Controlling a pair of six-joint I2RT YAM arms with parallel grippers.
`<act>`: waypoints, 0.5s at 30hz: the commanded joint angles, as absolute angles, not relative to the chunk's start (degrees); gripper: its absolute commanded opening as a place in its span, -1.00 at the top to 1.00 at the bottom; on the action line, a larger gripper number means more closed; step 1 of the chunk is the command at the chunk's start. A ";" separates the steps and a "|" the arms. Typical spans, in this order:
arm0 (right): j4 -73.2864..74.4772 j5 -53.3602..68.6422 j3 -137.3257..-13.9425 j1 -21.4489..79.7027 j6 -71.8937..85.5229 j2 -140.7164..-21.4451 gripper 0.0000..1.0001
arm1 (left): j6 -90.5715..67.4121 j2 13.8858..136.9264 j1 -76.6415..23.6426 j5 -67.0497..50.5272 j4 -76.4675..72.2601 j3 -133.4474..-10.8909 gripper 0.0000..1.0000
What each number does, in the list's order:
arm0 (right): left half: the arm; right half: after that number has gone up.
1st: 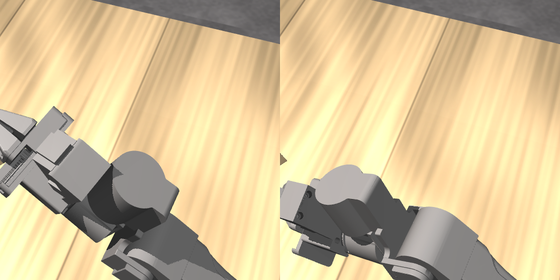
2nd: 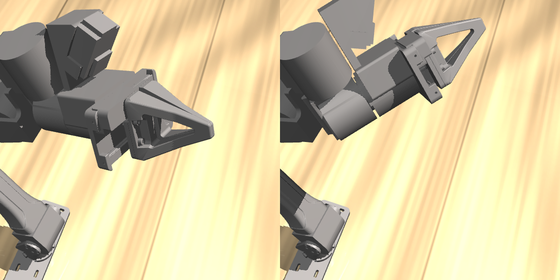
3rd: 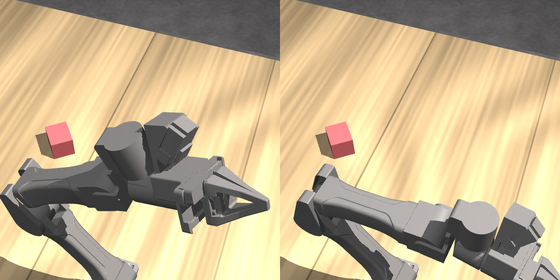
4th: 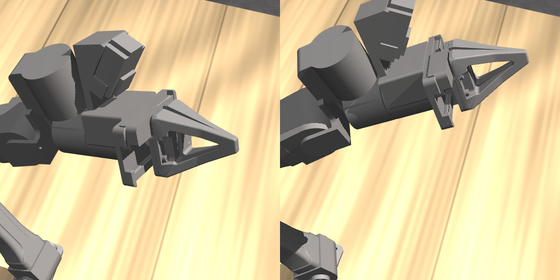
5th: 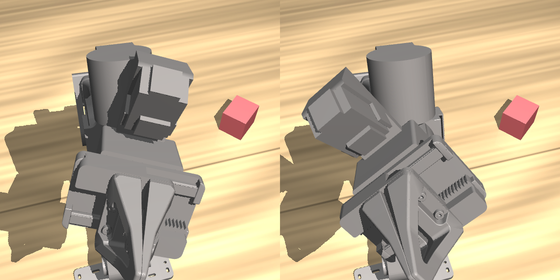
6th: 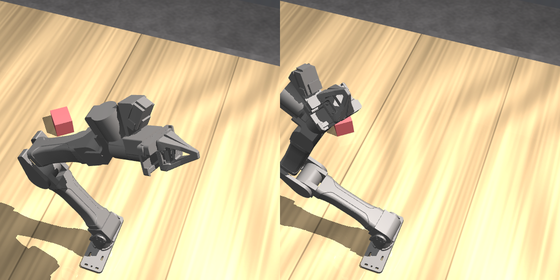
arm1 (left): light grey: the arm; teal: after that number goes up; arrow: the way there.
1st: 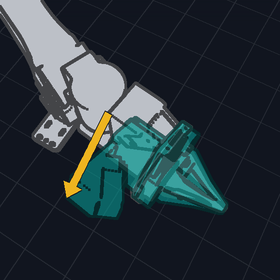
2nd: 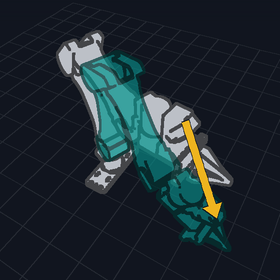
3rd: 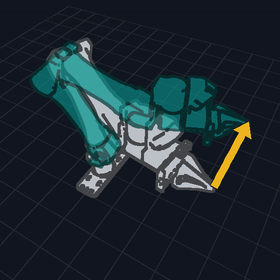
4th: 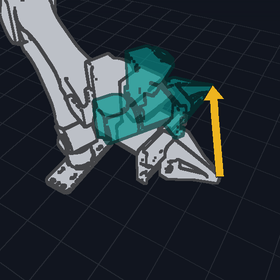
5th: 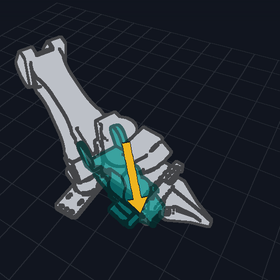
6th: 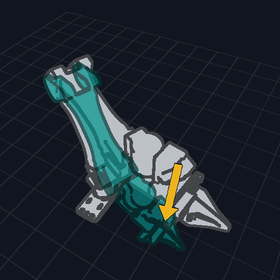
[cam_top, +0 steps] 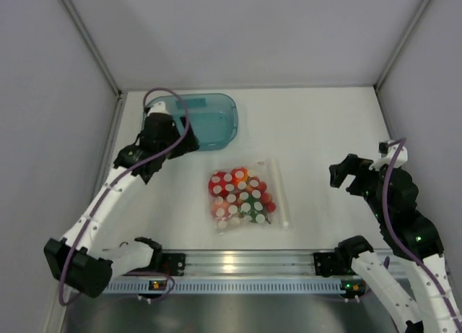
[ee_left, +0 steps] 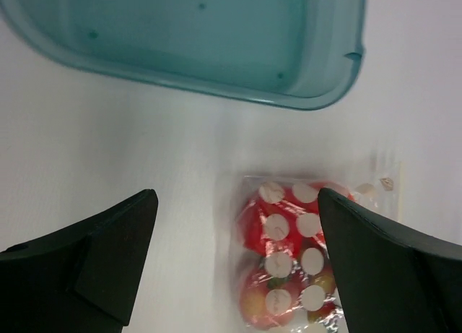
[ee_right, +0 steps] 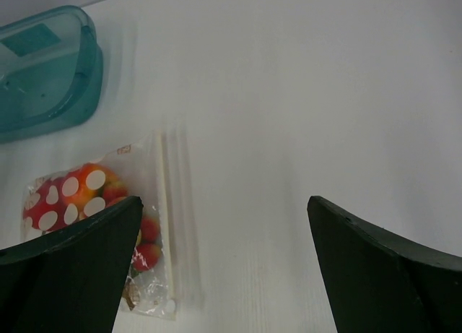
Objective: Open the zip-top bag and remove the fake food
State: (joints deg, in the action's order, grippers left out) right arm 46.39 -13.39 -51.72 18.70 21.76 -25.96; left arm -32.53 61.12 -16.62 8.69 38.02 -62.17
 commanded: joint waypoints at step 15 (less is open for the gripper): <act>49.39 -21.96 -58.89 19.34 21.80 -23.29 -0.99 | -27.95 109.32 -55.10 39.01 40.69 -100.18 -0.97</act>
State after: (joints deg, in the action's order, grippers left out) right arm 47.86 -18.26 -56.31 18.70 22.55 -24.12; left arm -29.87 105.84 -51.48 32.86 37.43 -94.21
